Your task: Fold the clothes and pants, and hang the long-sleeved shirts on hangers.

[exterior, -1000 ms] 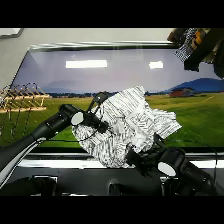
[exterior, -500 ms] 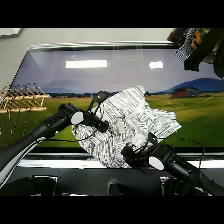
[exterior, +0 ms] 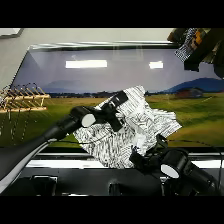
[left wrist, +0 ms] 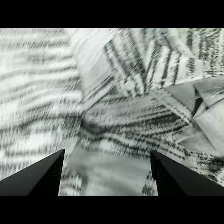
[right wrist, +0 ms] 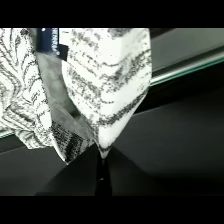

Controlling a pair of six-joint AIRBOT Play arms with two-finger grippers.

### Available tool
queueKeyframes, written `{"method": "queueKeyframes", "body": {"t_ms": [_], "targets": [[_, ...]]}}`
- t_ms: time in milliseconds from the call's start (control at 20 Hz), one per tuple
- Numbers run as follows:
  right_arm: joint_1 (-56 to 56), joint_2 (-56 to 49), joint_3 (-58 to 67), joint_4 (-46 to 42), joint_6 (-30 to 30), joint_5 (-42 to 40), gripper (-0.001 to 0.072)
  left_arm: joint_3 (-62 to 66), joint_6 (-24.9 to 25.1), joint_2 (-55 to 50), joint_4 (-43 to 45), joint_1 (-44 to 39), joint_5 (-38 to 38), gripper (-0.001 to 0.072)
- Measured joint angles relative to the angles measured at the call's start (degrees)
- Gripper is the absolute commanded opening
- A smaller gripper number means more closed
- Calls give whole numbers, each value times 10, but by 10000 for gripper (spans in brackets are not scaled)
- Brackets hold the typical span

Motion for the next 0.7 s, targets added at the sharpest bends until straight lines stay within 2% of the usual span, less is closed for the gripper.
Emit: {"method": "queueKeyframes", "body": {"t_ms": [200,300,500,700], "targets": [[0,7,0,-6,0,13,32,2,154,-38,-42,-33,35,620],[0,8,0,-6,0,16,32,3,211,-53,-63,-42,43,619],[0,9,0,-8,0,18,32,13,263,-74,-83,-51,67,620],[0,9,0,-12,0,20,32,46,279,-104,-89,-54,86,619]]}}
